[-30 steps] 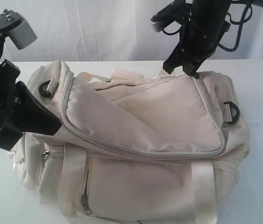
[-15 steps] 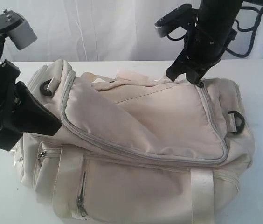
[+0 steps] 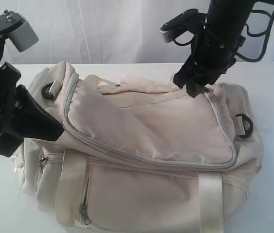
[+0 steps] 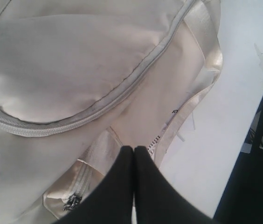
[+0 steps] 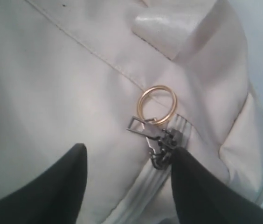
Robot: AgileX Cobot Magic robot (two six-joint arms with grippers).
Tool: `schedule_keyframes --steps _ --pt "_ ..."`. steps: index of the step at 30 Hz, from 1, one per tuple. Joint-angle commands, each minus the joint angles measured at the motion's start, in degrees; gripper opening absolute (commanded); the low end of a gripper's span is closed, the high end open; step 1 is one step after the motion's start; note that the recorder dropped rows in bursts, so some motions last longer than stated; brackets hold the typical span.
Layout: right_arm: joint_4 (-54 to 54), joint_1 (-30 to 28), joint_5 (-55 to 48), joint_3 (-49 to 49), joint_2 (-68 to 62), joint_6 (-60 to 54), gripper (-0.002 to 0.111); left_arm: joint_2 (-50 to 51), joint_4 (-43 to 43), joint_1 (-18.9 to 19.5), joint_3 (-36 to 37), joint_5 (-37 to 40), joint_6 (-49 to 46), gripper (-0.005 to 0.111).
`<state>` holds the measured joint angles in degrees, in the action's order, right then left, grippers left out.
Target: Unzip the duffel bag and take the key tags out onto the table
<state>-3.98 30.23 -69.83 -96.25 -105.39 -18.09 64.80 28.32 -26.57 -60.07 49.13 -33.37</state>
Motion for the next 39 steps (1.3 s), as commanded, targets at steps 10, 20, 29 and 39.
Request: schedule_keyframes --steps 10,20,29,39 --pt "-5.0 0.0 8.6 0.3 -3.2 -0.8 0.052 -0.2 1.2 -0.2 0.3 0.4 -0.1 0.000" --pt "-2.9 0.0 12.7 0.3 -6.9 -0.7 0.049 -0.2 1.2 -0.2 0.3 0.4 -0.1 0.000" --pt "-2.0 0.0 9.6 0.3 -7.2 -0.7 0.030 -0.2 1.2 -0.2 0.3 0.4 -0.1 0.000" --pt "-1.8 0.0 6.6 0.3 -7.2 -0.7 0.030 -0.2 1.2 -0.2 0.3 0.4 -0.1 0.000"
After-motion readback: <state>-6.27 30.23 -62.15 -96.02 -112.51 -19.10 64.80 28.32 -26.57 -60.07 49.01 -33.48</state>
